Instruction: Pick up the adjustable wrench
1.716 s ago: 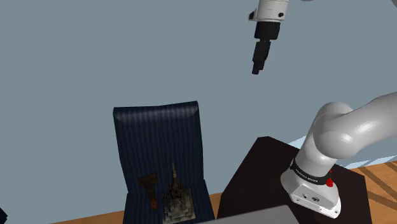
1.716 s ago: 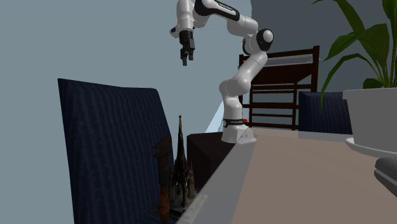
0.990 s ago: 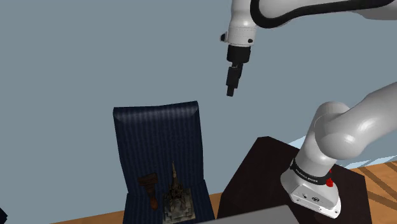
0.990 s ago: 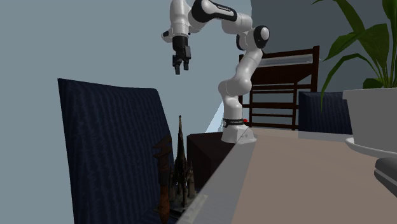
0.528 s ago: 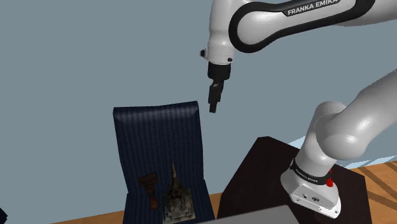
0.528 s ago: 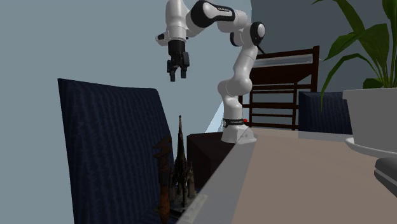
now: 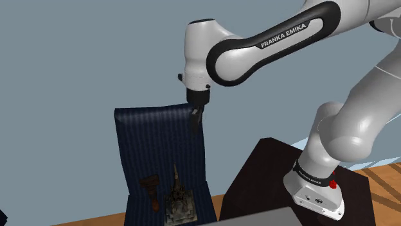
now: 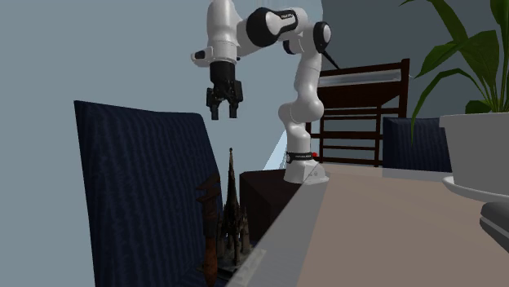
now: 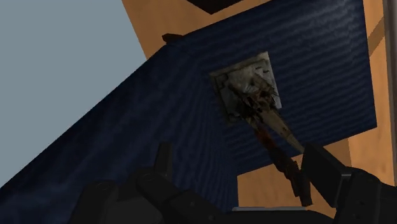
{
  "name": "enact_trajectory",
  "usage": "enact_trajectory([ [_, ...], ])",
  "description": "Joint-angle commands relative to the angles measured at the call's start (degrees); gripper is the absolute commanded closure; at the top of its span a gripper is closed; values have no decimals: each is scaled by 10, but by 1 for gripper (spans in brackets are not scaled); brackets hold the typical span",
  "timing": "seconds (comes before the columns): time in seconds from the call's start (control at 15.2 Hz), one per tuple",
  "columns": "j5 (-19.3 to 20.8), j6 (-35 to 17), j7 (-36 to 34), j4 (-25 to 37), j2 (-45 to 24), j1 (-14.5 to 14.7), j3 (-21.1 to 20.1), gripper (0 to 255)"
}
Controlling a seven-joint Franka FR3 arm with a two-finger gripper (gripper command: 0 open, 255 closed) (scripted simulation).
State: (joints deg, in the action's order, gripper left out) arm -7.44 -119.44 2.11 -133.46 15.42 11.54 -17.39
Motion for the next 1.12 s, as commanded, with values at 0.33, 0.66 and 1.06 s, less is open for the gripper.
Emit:
enact_trajectory([
  [0.33, 60, -78, -49, 61, -138, 22, -52, 0],
  [0.66, 128, -113, -95, 120, -241, 49, -71, 0],
  [1.06, 188, -139, -131, 168, -326, 83, -69, 0],
])
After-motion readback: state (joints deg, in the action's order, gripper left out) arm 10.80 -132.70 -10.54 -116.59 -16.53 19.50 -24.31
